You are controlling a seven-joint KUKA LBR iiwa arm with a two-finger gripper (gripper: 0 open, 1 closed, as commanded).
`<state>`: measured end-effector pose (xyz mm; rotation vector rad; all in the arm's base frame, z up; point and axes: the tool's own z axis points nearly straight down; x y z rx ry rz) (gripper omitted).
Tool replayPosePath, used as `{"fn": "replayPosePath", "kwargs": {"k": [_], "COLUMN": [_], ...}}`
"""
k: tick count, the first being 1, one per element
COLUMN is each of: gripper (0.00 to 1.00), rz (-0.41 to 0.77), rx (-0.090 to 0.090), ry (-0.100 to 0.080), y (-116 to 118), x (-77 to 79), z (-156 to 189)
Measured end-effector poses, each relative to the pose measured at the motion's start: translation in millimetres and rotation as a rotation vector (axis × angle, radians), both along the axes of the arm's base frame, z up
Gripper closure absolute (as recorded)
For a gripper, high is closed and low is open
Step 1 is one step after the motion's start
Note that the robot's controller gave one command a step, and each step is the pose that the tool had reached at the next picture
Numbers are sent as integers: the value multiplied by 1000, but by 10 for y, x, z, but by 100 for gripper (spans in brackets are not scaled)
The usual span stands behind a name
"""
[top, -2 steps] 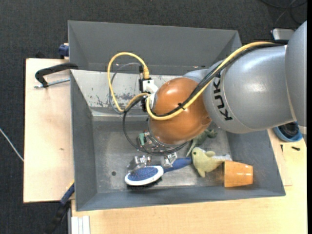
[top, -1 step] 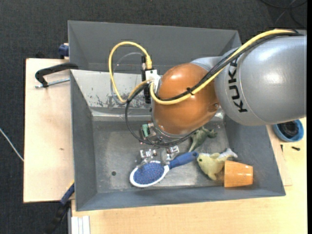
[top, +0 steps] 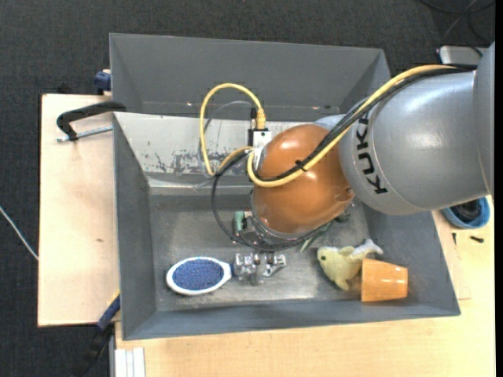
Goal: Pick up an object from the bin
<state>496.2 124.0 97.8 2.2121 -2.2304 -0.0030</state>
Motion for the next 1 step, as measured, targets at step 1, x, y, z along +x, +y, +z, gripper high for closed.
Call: {"fn": "replayPosePath", "kwargs": {"k": [1], "gripper": [0], "rz": [-1], "rx": [-1], "ry": [-1], "y": [-5], "x": [2], "z": [-1]}}
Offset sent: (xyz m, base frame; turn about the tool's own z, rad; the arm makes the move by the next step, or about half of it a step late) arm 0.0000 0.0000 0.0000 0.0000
